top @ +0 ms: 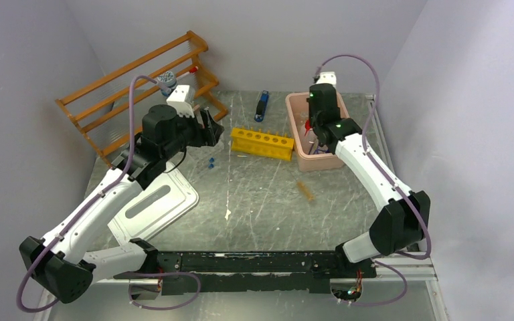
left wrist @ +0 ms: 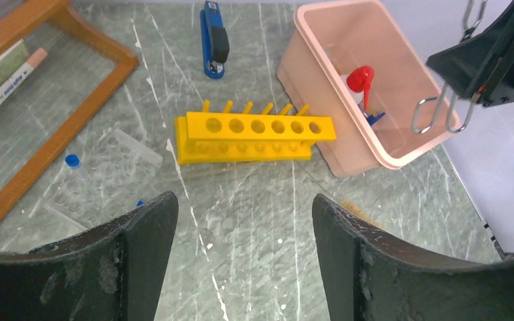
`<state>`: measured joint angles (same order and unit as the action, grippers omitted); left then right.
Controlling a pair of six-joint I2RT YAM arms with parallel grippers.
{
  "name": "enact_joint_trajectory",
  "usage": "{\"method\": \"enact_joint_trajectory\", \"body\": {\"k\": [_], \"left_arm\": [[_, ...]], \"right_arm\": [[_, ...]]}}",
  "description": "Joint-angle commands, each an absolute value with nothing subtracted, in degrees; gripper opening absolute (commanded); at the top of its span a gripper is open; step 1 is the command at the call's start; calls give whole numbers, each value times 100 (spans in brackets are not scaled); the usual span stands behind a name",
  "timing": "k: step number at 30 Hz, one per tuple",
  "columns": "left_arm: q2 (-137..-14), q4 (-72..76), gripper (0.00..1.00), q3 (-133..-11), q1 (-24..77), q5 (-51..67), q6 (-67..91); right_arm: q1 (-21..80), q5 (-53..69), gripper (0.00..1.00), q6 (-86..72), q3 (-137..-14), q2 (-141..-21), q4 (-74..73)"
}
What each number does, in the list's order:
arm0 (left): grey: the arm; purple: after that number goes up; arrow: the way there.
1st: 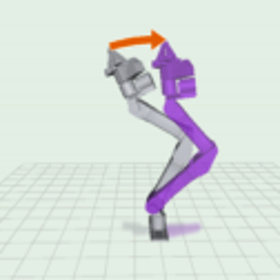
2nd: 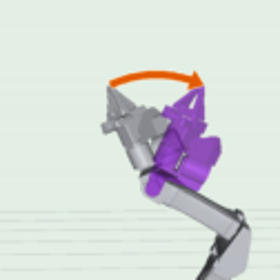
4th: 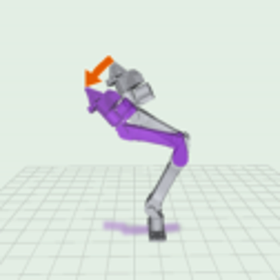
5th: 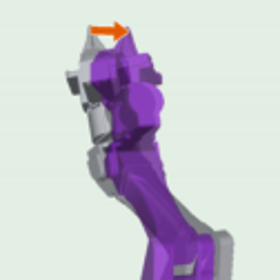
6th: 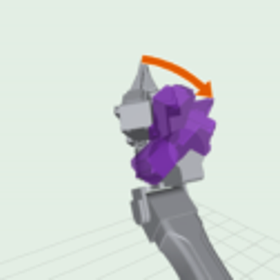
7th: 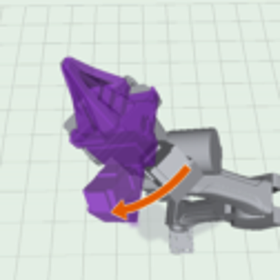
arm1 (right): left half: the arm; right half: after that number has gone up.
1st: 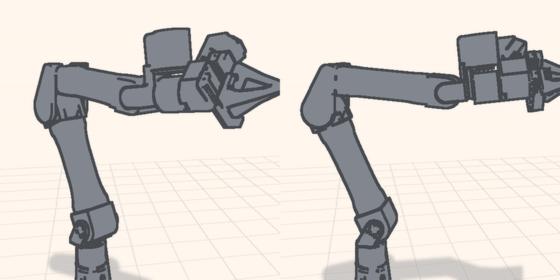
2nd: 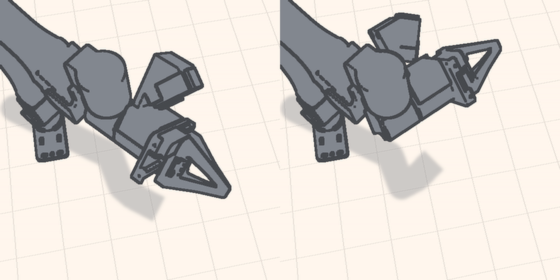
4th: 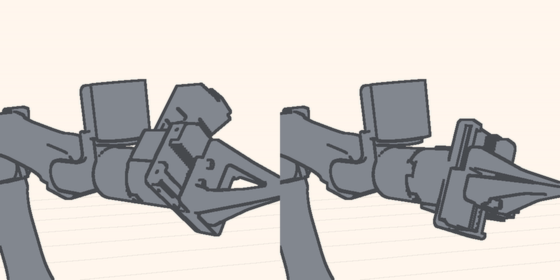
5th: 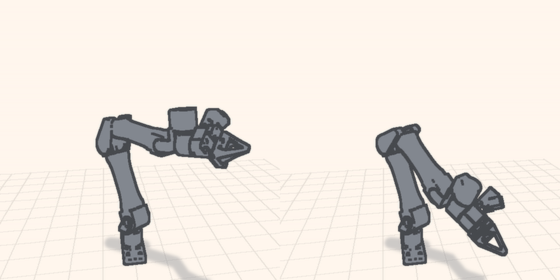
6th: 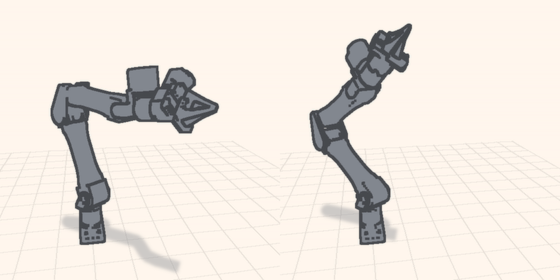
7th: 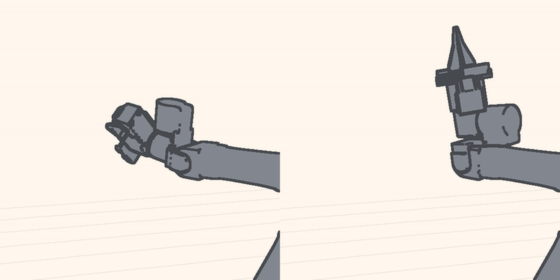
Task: Organize the chemistry lab equipment
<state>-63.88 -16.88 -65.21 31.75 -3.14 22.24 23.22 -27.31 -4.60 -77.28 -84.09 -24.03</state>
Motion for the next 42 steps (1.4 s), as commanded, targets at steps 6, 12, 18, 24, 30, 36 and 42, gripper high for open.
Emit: {"method": "enact_joint_trajectory", "body": {"k": [6, 12, 18, 24, 30, 36, 42], "left_arm": [[-6545, -1608, 76, -6283, 3155, 217, 2397], [-6764, -1656, 75, -6374, 3155, 302, 2549], [-6854, -1717, 75, -6431, 3155, 373, 2591], [-6939, -1787, 75, -6448, 3155, 352, 2602], [-7046, -1849, 75, -6531, 3151, 260, 2576], [-7134, -1833, 74, -6525, 3146, 240, 2584], [-7200, -1811, 74, -6487, 3146, 206, 2626]], "right_arm": [[1630, -3587, 0, 524, -6725, -8152, -1376], [1319, -3033, 0, 712, -6583, -8737, -694], [934, -2194, 0, 720, -6654, -9284, -236], [773, -1495, 0, 877, -7002, -9885, -171], [648, -1013, 3, 976, -7357, -10388, -345], [409, -705, 6, 948, -7340, -10706, -398], [404, -610, 12, 740, -7485, -10912, -505]]}}
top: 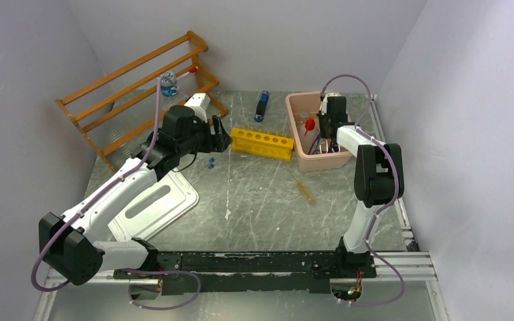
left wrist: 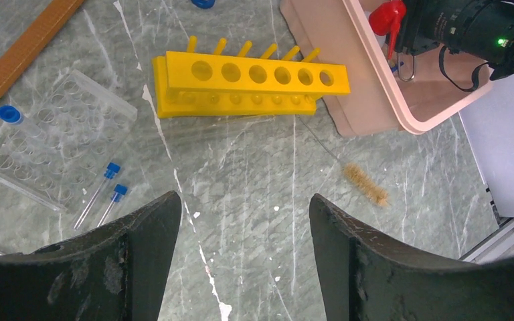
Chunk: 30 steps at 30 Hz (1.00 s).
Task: Organize the chemistry lab equipment
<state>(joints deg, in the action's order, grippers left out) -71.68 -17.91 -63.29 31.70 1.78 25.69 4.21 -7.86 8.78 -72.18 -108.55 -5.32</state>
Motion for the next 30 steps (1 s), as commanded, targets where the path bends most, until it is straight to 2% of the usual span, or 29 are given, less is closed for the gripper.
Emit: {"method": "enact_joint_trajectory", "body": {"k": [1, 10, 12, 16, 22, 26, 30], "left_arm": [[-7194, -1806, 74, -6480, 3146, 210, 2635], [-7167, -1755, 74, -6412, 3146, 247, 2679], [-7164, -1732, 73, -6406, 3146, 285, 2696], [-7138, -1722, 74, -6363, 3146, 314, 2703], [-7084, -1723, 73, -6326, 3146, 360, 2716], [-7058, -1723, 73, -6335, 3144, 356, 2700], [-7021, -1747, 74, -6328, 3146, 334, 2703]], "right_arm": [[404, -633, 15, 712, -7496, -10916, -510], [414, -1039, 31, 204, -7370, -10434, -335], [417, -1068, 32, 231, -7330, -10384, -375], [417, -1001, 28, 399, -7204, -10282, -438], [413, -929, 32, 212, -7238, -9943, -607], [539, -847, 38, -258, -7481, -9629, -940], [1035, -1384, 49, -721, -7523, -9132, -1371]]}}
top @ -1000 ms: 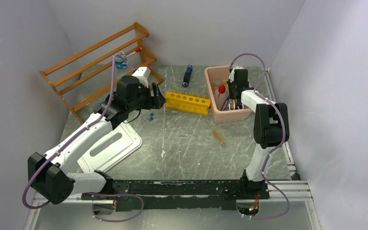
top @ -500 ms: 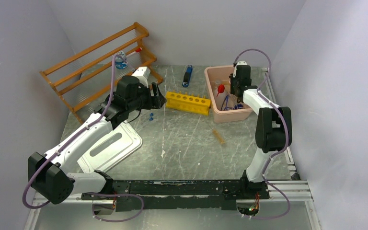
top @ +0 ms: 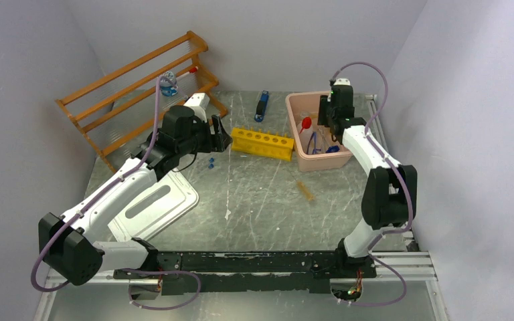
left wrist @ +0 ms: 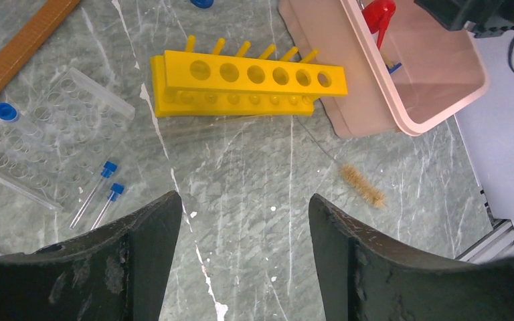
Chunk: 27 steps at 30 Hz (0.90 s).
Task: Organize the chemistry lab equipment
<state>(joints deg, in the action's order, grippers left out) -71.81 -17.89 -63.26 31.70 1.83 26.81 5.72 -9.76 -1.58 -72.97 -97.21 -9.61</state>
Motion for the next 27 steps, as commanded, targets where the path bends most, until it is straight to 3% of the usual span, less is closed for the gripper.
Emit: {"method": "enact_joint_trajectory", "body": {"k": [1, 8, 14, 18, 27], "left_arm": [[-7002, -1751, 74, -6319, 3142, 334, 2706], [-6844, -1693, 77, -6126, 3146, 425, 2733], [-6798, -1662, 82, -6040, 3146, 407, 2751], [-6781, -1760, 91, -6051, 3142, 113, 2821], [-6612, -2218, 86, -6024, 2957, -284, 2957]], "right_arm": [[1219, -1575, 51, -827, -7497, -8970, -1489], [2346, -2408, 59, -1774, -7141, -7784, -2740], [3310, -1403, 57, -1895, -6710, -6812, -3079], [4079, -1865, 57, -1905, -6793, -7193, -3260], [4623, -3197, 49, -1335, -7059, -9021, -3750]]}}
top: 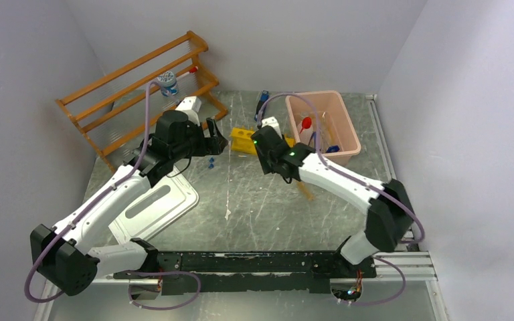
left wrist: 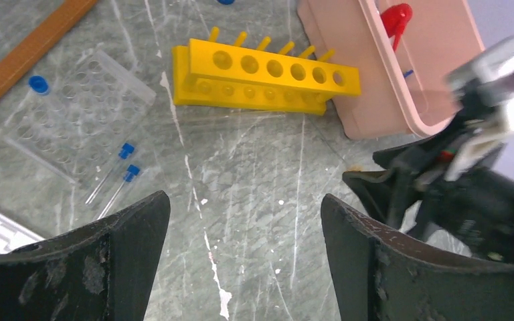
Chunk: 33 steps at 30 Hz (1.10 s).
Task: Organize the chemistry lab equipment
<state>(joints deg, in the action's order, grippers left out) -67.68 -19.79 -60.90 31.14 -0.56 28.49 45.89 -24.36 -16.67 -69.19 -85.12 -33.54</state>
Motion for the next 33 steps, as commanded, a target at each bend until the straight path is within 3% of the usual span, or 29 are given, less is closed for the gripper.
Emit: {"method": "enact_joint_trajectory", "body": {"k": [1, 5, 7, 22, 33], "left_arm": [[-6591, -2223, 85, -5987, 2913, -267, 2994], [-6530, -2238, 82, -5917, 2791, -176, 3089], [-6526, -2265, 82, -5928, 2757, -102, 3071], [-6644, -2215, 82, -5840, 2724, 220, 3038], [-6719, -2219, 82, -5834, 2716, 185, 2980]], "right_arm": [[4621, -3265, 46, -1258, -7098, -9185, -3821], [4623, -3608, 33, -1148, -7278, -9831, -4146], [4616, -3796, 31, -1144, -7318, -10034, -4283], [4275, -4170, 43, -1085, -7033, -10914, -4351], [3997, -3498, 34, -655, -6894, -11008, -3900]]}}
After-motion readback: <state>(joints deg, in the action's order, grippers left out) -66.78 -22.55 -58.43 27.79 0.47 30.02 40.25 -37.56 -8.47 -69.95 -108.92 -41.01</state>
